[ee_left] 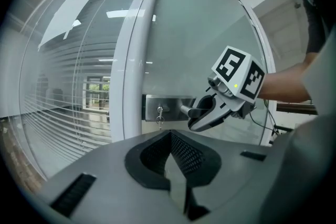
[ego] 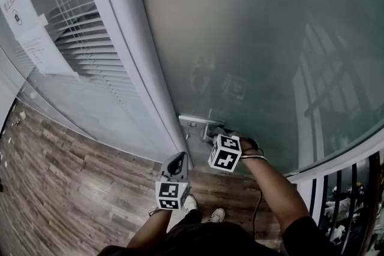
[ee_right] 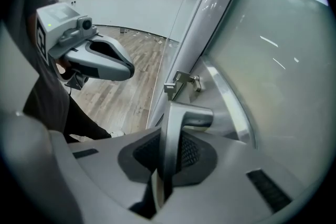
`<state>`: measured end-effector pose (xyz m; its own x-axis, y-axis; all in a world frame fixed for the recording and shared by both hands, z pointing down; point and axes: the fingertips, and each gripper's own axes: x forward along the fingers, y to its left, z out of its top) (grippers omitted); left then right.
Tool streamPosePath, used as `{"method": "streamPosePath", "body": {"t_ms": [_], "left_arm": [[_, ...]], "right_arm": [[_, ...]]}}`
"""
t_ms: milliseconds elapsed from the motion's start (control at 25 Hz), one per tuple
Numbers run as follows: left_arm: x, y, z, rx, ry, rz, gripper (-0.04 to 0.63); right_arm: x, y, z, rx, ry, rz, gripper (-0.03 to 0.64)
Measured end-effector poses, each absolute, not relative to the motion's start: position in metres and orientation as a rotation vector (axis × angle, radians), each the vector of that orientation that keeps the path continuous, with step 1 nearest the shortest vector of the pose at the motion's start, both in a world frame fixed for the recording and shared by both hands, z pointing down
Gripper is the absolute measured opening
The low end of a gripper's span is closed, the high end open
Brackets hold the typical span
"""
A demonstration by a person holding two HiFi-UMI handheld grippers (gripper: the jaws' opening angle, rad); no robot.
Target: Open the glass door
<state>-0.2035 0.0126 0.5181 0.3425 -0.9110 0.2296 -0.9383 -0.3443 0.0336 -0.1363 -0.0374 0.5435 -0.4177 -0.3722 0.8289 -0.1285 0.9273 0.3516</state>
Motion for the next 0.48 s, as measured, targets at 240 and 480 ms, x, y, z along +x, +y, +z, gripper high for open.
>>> {"method": "streamPosePath", "body": {"t_ms": [240, 480], "left_arm": [[-0.193, 0.006, 0.519, 2.475, -1.640, 0.245, 0.003], [-0.191, 0.002, 0.522, 2.481, -1.619, 0.238, 0.003]], "right_arm": [[-0.136, -0.037, 0.542, 0.343, -2.046, -0.254, 0.028], [-0.143, -0.040, 0.541, 0.367, -2.171, -0.232, 0.028]]}}
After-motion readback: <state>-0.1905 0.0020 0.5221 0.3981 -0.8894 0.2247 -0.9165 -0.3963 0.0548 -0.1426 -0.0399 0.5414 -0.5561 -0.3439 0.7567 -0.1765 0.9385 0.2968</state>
